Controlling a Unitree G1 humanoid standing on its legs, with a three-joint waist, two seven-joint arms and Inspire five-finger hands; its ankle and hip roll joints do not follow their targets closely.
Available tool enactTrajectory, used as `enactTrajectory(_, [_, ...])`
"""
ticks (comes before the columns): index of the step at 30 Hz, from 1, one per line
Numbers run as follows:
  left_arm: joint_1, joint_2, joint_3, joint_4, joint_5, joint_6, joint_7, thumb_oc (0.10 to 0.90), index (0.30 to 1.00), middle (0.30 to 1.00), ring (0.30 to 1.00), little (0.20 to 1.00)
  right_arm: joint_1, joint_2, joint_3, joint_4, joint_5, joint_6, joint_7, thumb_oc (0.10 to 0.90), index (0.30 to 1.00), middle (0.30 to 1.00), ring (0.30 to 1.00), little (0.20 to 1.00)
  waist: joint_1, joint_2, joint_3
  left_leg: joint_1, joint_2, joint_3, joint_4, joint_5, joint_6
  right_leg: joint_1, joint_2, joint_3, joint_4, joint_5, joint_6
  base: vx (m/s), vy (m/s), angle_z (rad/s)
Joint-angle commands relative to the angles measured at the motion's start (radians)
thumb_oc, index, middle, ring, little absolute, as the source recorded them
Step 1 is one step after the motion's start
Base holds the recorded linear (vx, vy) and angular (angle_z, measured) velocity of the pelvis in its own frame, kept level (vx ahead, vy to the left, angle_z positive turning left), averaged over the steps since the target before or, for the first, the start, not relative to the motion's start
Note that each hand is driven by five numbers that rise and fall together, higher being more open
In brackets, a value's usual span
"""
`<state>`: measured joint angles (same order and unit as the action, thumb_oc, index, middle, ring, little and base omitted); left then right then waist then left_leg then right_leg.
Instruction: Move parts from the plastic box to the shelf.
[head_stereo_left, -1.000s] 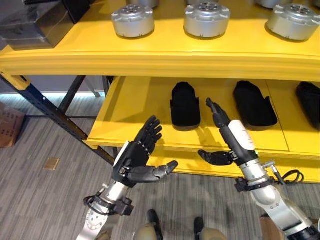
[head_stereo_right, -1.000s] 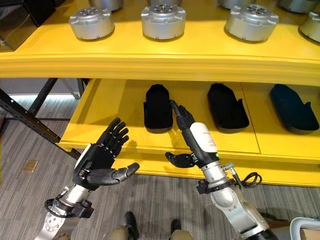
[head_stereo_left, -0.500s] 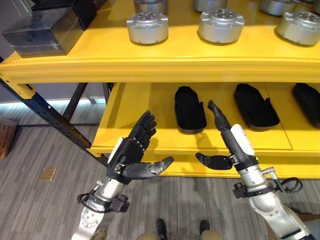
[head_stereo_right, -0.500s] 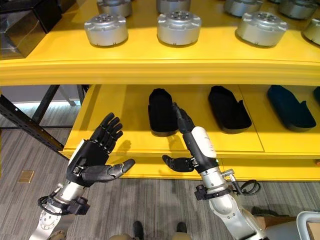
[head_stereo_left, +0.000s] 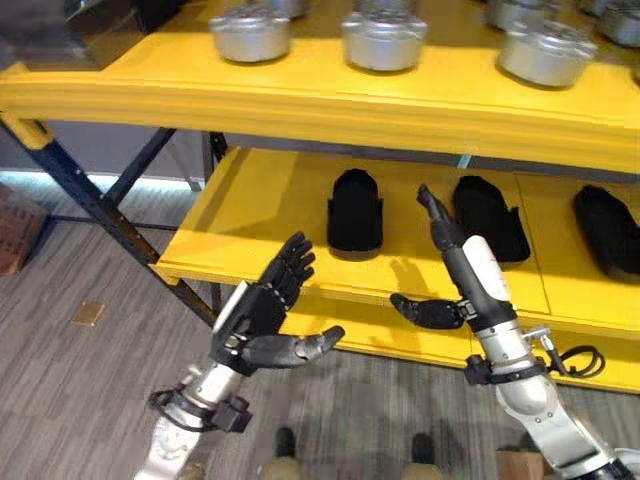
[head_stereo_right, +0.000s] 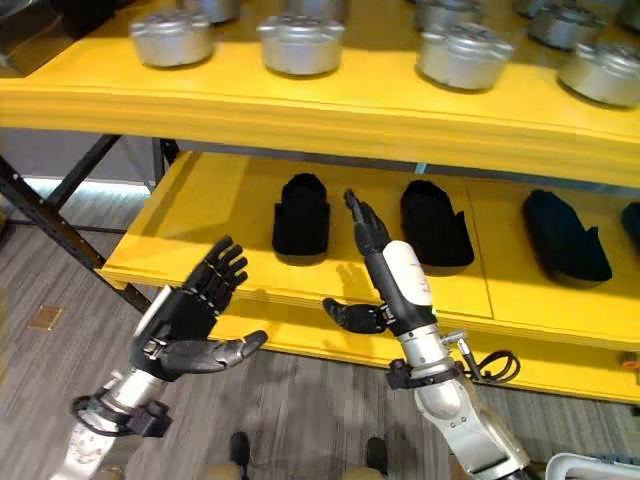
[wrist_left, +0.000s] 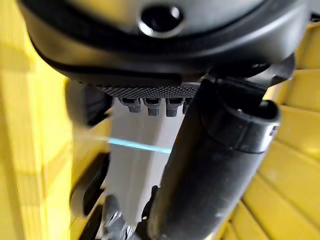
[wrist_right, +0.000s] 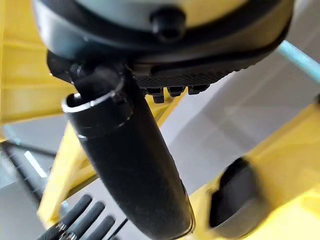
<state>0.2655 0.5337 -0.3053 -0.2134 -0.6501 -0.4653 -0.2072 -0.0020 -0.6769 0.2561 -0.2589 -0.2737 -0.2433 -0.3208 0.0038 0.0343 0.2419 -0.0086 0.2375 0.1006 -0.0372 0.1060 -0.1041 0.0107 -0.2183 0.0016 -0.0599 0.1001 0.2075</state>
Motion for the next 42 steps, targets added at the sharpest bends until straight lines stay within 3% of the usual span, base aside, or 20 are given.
enactTrajectory(1, [-0.063, 0.022, 0.09, -0.126, 0.022, -0.104, 0.016, 0.9, 1.0, 1.0, 1.0, 1.0, -0.128, 0.006, -0.059, -0.087, 0.002, -0.019, -0.06, 0.9, 1.0, 1.0, 1.0, 1.0, -0.003, -0.068, -0.046, 0.094, 0.024, 0.031, 0.07, -0.114, 0.004, 0.014, -0.079, -0.09, 0.041, 0.002, -0.004, 0.09, -0.614, -0.67])
enactTrajectory(3, [-0.049, 0.02, 0.105, -0.13, 0.011, -0.113, 0.006, 0.9, 1.0, 1.0, 1.0, 1.0, -0.132, -0.012, -0.072, -0.087, -0.001, -0.028, -0.056, 0.9, 1.0, 1.0, 1.0, 1.0, -0.008, -0.056, -0.051, 0.101, 0.074, 0.043, 0.048, -0.073, -0.02, 0.005, -0.05, -0.107, 0.064, -0.021, -0.029, 0.05, -0.441, -0.37])
enactTrajectory(6, [-0.042, 0.028, 0.111, -0.119, 0.025, -0.132, 0.006, 0.9, 1.0, 1.0, 1.0, 1.0, -0.146, -0.036, -0.073, -0.061, -0.016, -0.046, -0.083, 0.9, 1.0, 1.0, 1.0, 1.0, -0.02, -0.029, -0.051, 0.093, 0.172, 0.062, 0.042, 0.064, -0.056, -0.026, 0.024, -0.136, 0.133, -0.078, -0.091, 0.07, -0.434, -0.36])
enactTrajectory(8, [-0.054, 0.029, 0.105, -0.108, 0.023, -0.137, 0.032, 0.9, 1.0, 1.0, 1.0, 1.0, -0.156, -0.049, -0.068, -0.049, -0.011, -0.042, -0.096, 0.9, 1.0, 1.0, 1.0, 1.0, -0.024, -0.023, -0.047, 0.079, 0.18, 0.042, 0.074, 0.093, -0.057, -0.04, 0.053, -0.122, 0.152, -0.092, -0.114, 0.07, -0.262, -0.17])
enactTrajectory(10, [-0.058, 0.02, 0.092, -0.103, 0.013, -0.139, 0.021, 0.9, 1.0, 1.0, 1.0, 1.0, -0.161, -0.053, -0.068, -0.025, -0.02, -0.056, -0.129, 0.9, 1.0, 1.0, 1.0, 1.0, -0.018, -0.021, -0.041, 0.035, 0.159, -0.015, 0.136, 0.112, -0.047, -0.047, 0.084, -0.098, 0.155, -0.101, -0.137, 0.06, -0.222, -0.15])
enactTrajectory(12, [-0.053, 0.019, 0.086, -0.105, 0.03, -0.138, 0.033, 0.9, 1.0, 1.0, 1.0, 1.0, -0.152, -0.048, -0.083, -0.001, -0.017, -0.08, -0.151, 0.9, 1.0, 1.0, 1.0, 1.0, -0.014, -0.022, -0.034, -0.014, 0.098, -0.049, 0.203, 0.085, -0.027, -0.044, 0.1, -0.087, 0.151, -0.101, -0.152, 0.08, -0.183, -0.39])
enactTrajectory(13, [-0.053, 0.017, 0.082, -0.107, 0.029, -0.13, 0.034, 0.9, 1.0, 1.0, 1.0, 1.0, -0.127, -0.042, -0.11, 0.004, -0.009, -0.086, -0.164, 0.9, 1.0, 1.0, 1.0, 1.0, -0.018, -0.024, -0.028, -0.053, 0.011, -0.035, 0.264, 0.023, 0.0, -0.038, 0.108, -0.088, 0.142, -0.099, -0.159, 0.08, -0.135, -0.54])
enactTrajectory(14, [-0.053, 0.017, 0.083, -0.107, 0.028, -0.129, 0.032, 0.9, 1.0, 1.0, 1.0, 1.0, -0.124, -0.041, -0.113, 0.002, -0.01, -0.086, -0.166, 0.9, 1.0, 1.0, 1.0, 1.0, -0.019, -0.024, -0.027, -0.056, 0.001, -0.029, 0.272, 0.012, 0.005, -0.037, 0.108, -0.089, 0.141, -0.099, -0.158, 0.08, -0.097, -0.31])
enactTrajectory(16, [-0.071, 0.011, 0.08, -0.106, 0.026, -0.115, 0.013, 0.9, 1.0, 1.0, 1.0, 1.0, -0.087, -0.026, -0.142, -0.01, -0.011, -0.065, -0.199, 0.9, 1.0, 1.0, 1.0, 1.0, -0.031, -0.02, -0.025, -0.085, -0.134, 0.028, 0.293, -0.08, 0.058, -0.033, 0.117, -0.097, 0.137, -0.095, -0.156, 0.06, -0.001, -0.03])
enactTrajectory(17, [-0.071, 0.011, 0.08, -0.106, 0.026, -0.115, 0.013, 0.9, 1.0, 1.0, 1.0, 1.0, -0.086, -0.026, -0.142, -0.011, -0.011, -0.065, -0.199, 0.9, 1.0, 1.0, 1.0, 1.0, -0.031, -0.021, -0.024, -0.085, -0.135, 0.028, 0.294, -0.082, 0.059, -0.032, 0.116, -0.097, 0.138, -0.096, -0.155, 0.07, 0.054, 0.08])
enactTrajectory(18, [-0.079, 0.005, 0.07, -0.105, 0.028, -0.11, 0.009, 0.9, 1.0, 1.0, 1.0, 1.0, -0.066, 0.0, -0.147, -0.015, 0.031, -0.052, -0.198, 0.9, 1.0, 1.0, 1.0, 1.0, -0.033, -0.023, -0.022, -0.081, -0.193, 0.031, 0.272, -0.126, 0.084, -0.036, 0.123, -0.094, 0.152, -0.097, -0.148, 0.06, 0.074, 0.19])
enactTrajectory(21, [-0.073, -0.006, 0.058, -0.109, 0.034, -0.106, 0.013, 0.9, 1.0, 1.0, 1.0, 1.0, -0.048, 0.038, -0.146, -0.014, 0.109, -0.051, -0.197, 0.9, 1.0, 1.0, 1.0, 1.0, -0.039, -0.03, -0.032, -0.036, -0.209, 0.023, 0.204, -0.146, 0.099, -0.026, 0.12, -0.084, 0.142, -0.093, -0.139, 0.08, 0.085, 0.13])
enactTrajectory(25, [-0.053, -0.005, 0.069, -0.122, 0.036, -0.105, 0.003, 0.9, 1.0, 1.0, 1.0, 1.0, 0.021, 0.084, -0.173, -0.019, 0.181, -0.081, -0.173, 0.9, 1.0, 1.0, 1.0, 1.0, -0.042, -0.04, -0.062, 0.01, -0.213, -0.006, 0.114, -0.131, 0.105, -0.004, 0.117, -0.067, 0.111, -0.083, -0.126, 0.1, 0.087, 0.04])
enactTrajectory(33, [-0.042, 0.015, 0.108, -0.107, 0.005, -0.09, -0.041, 0.9, 1.0, 1.0, 1.0, 1.0, -0.005, 0.12, -0.182, 0.06, 0.289, -0.058, -0.112, 0.9, 1.0, 1.0, 1.0, 1.0, -0.013, -0.051, -0.078, 0.043, -0.218, -0.022, 0.02, -0.109, 0.111, 0.021, 0.103, -0.086, 0.077, -0.076, -0.11, 0.05, 0.07, -0.01])
enactTrajectory(38, [-0.046, 0.021, 0.119, -0.101, -0.011, -0.071, -0.08, 0.9, 1.0, 1.0, 1.0, 1.0, -0.047, 0.144, -0.186, 0.153, 0.346, -0.064, -0.126, 0.9, 1.0, 1.0, 1.0, 1.0, 0.012, -0.056, -0.066, 0.035, -0.219, -0.022, 0.014, -0.104, 0.123, 0.011, 0.108, -0.124, 0.147, -0.118, -0.116, 0.02, 0.004, 0.09])
enactTrajectory(39, [-0.062, 0.027, 0.117, -0.099, 0.001, -0.059, -0.081, 0.9, 1.0, 1.0, 1.0, 1.0, -0.076, 0.161, -0.191, 0.224, 0.339, -0.076, -0.153, 0.9, 1.0, 1.0, 1.0, 1.0, 0.022, -0.052, -0.052, 0.023, -0.218, -0.038, 0.03, -0.105, 0.131, -0.015, 0.096, -0.127, 0.213, -0.139, -0.116, 0.01, -0.058, 0.07])
enactTrajectory(42, [-0.07, 0.035, 0.126, -0.105, -0.011, -0.042, -0.087, 0.9, 1.0, 1.0, 1.0, 1.0, -0.097, 0.179, -0.201, 0.275, 0.322, -0.064, -0.148, 0.9, 1.0, 1.0, 1.0, 1.0, 0.036, -0.051, -0.038, 0.008, -0.213, -0.055, 0.049, -0.104, 0.136, -0.035, 0.065, -0.119, 0.24, -0.131, -0.1, 0.03, -0.141, 0.19])
